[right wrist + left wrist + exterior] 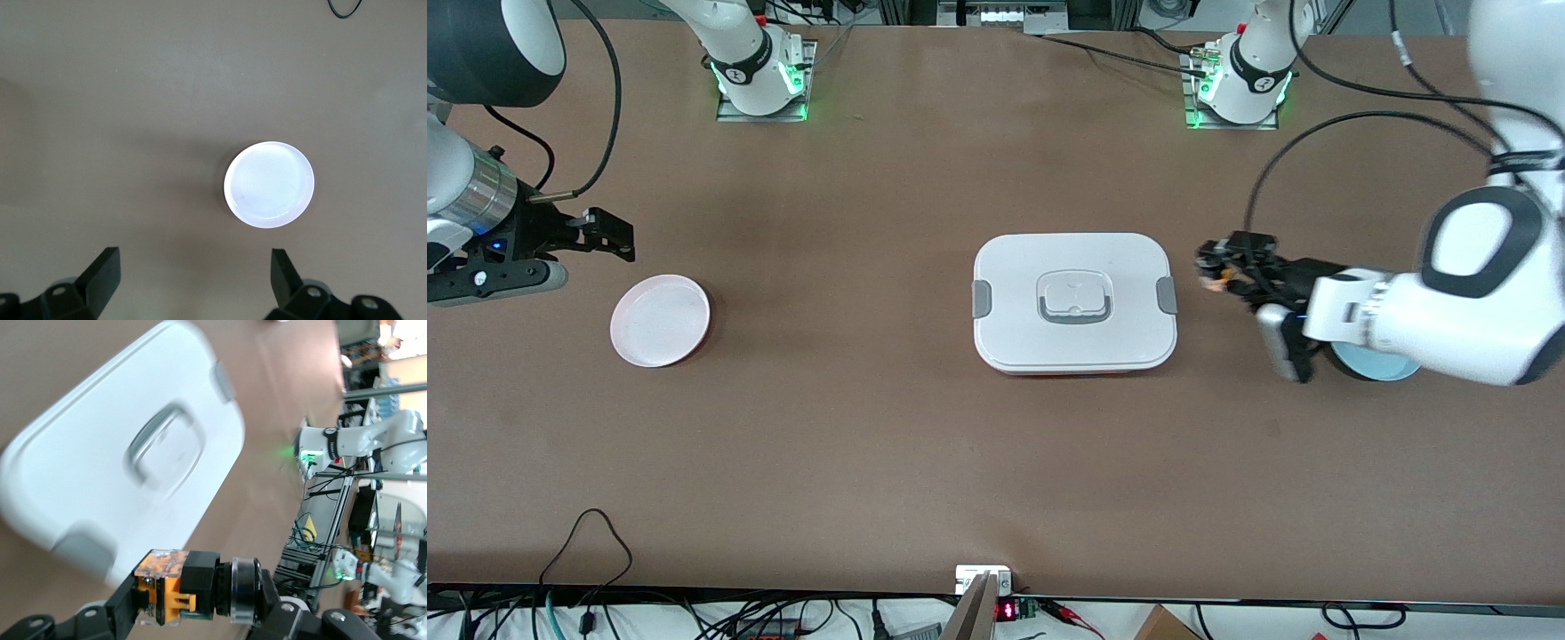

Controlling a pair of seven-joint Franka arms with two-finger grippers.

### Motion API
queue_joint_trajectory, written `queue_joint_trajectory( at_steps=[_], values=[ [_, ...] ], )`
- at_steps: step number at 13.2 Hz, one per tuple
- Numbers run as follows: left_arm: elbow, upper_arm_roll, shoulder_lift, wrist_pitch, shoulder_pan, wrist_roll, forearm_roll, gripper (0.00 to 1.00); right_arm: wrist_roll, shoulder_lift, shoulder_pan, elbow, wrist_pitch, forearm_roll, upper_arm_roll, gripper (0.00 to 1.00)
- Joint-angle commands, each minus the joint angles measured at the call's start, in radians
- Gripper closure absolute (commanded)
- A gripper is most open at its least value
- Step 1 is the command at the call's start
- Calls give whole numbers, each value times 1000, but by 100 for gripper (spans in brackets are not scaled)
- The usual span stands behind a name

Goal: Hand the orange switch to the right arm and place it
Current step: 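Lift the switch with the left gripper and carry it over the box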

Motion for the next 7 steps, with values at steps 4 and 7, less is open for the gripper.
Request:
queue_joint_trajectory(
  at_steps=[4,7],
  values=[
    [-18,2,15,207,-138,385,-237,100,-6,7,4,17,-3,-14,0,0],
    [-29,3,29,400,-236,678,-388,100,12,7,18,27,2,-10,2,0]
  ],
)
